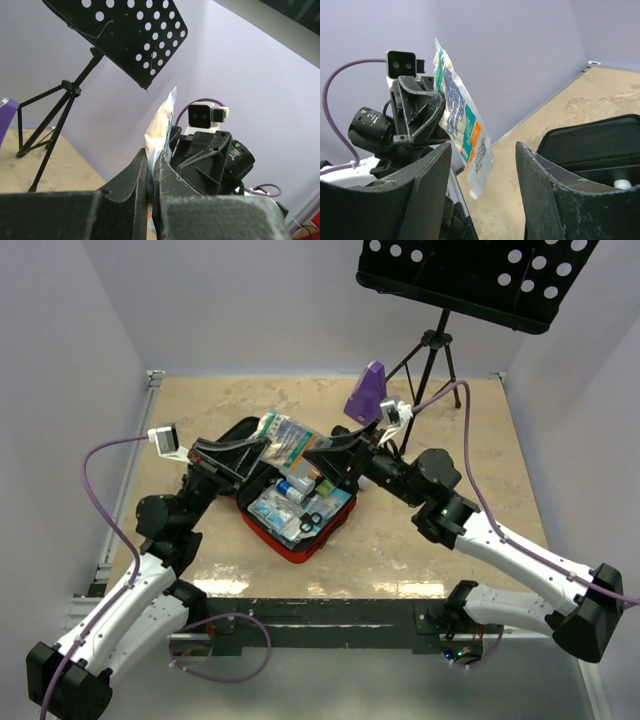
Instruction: Organize the medicine kit
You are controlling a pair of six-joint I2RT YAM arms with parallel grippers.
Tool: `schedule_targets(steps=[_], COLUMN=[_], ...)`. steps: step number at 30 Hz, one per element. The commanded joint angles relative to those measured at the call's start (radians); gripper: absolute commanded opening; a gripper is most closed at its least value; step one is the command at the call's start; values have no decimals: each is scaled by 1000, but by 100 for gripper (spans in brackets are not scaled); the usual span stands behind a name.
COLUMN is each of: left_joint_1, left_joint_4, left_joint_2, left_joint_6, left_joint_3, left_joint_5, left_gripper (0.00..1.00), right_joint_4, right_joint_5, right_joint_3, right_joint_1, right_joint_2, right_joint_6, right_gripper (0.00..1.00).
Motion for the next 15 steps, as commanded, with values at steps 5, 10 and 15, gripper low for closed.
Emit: schedule_targets(steps=[5, 10, 15], left_joint_1=[-3, -3, -3], left_joint_4=[96, 100, 58], left_joint_2=[7, 9, 10], left_joint_6=[-48, -46, -34], left_joint_3=[-21, -35, -43], left_joint_5=[-16, -21, -31], left_gripper=[0, 0, 11], right_joint_4=[155, 184, 178], right_joint_5=[-108, -128, -131], right_joint_3=[62, 51, 45], right_joint_1=[0, 1, 0], right_joint_2=[94, 87, 60], right_joint_6=[50, 61, 56], right_gripper=[42, 17, 0])
